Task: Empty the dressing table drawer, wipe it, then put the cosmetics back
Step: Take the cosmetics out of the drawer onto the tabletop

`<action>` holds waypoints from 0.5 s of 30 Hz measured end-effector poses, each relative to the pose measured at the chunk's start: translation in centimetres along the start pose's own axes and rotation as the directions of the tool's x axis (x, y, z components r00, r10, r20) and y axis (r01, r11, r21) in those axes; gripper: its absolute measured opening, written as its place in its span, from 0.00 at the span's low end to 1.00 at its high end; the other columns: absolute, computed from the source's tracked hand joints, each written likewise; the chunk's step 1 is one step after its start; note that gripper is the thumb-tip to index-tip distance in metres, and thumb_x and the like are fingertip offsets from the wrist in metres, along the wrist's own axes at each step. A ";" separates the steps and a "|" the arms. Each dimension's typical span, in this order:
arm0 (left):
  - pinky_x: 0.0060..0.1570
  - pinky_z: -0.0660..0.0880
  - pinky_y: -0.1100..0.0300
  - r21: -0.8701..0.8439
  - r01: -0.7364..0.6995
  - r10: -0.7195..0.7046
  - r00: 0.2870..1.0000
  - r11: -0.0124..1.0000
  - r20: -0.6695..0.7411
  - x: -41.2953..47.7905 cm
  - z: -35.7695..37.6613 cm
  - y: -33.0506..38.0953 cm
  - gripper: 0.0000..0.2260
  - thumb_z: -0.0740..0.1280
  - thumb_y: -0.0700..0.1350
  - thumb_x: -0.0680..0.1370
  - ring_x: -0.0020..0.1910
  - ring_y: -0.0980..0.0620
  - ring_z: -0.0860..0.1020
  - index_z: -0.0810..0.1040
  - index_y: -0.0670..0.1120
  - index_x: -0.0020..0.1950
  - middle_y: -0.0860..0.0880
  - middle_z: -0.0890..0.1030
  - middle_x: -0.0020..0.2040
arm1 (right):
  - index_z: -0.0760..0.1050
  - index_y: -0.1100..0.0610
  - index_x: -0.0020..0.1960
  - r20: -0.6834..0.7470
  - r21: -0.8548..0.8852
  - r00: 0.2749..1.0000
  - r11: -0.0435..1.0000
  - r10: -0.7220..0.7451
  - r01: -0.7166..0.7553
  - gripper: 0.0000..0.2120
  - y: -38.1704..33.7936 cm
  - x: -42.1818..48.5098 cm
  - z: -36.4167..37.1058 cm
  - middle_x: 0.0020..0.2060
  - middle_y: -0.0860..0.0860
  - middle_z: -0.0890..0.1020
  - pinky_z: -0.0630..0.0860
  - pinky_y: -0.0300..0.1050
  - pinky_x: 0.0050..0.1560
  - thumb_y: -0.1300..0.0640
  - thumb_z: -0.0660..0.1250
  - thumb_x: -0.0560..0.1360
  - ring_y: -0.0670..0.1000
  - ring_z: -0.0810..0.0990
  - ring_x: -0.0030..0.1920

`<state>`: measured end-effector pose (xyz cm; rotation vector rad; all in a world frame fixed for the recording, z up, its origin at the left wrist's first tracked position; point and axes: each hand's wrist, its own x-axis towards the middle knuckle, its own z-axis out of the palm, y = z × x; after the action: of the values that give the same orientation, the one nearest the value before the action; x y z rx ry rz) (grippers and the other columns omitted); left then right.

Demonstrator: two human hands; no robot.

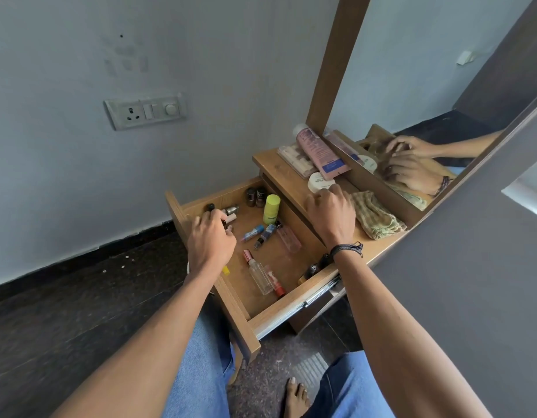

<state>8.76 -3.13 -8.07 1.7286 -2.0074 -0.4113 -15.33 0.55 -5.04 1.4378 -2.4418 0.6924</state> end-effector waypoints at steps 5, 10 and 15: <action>0.44 0.72 0.57 0.015 -0.007 0.007 1.000 1.000 -0.003 -0.1 0.0 0.0 0.13 0.68 0.44 0.78 0.61 0.48 0.71 0.76 0.49 0.62 0.49 0.80 0.62 | 0.79 0.64 0.49 0.027 -0.010 0.994 0.994 0.105 -0.105 0.18 0.0 0.4 -0.1 0.52 0.60 0.81 0.76 0.56 0.51 0.48 0.62 0.78 0.63 0.79 0.50; 0.46 0.73 0.56 0.012 -0.006 0.006 1.000 1.000 -0.005 0.0 0.1 0.0 0.12 0.68 0.45 0.78 0.61 0.48 0.72 0.76 0.49 0.62 0.49 0.80 0.62 | 0.81 0.62 0.46 0.018 -0.054 0.999 0.998 -0.035 0.036 0.19 0.2 0.4 0.5 0.51 0.59 0.80 0.74 0.58 0.55 0.47 0.61 0.79 0.62 0.76 0.54; 0.46 0.72 0.56 0.015 -0.007 0.006 1.000 1.000 0.011 0.0 0.0 0.0 0.12 0.68 0.45 0.79 0.61 0.47 0.72 0.75 0.49 0.62 0.49 0.80 0.62 | 0.80 0.58 0.59 0.077 -0.096 0.995 0.994 0.055 -0.047 0.26 0.3 1.0 0.7 0.60 0.58 0.77 0.70 0.59 0.61 0.38 0.59 0.79 0.62 0.72 0.61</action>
<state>8.71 -3.14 -8.09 1.7321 -2.0280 -0.4047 -16.07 -0.47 -5.32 1.3978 -2.5430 0.5315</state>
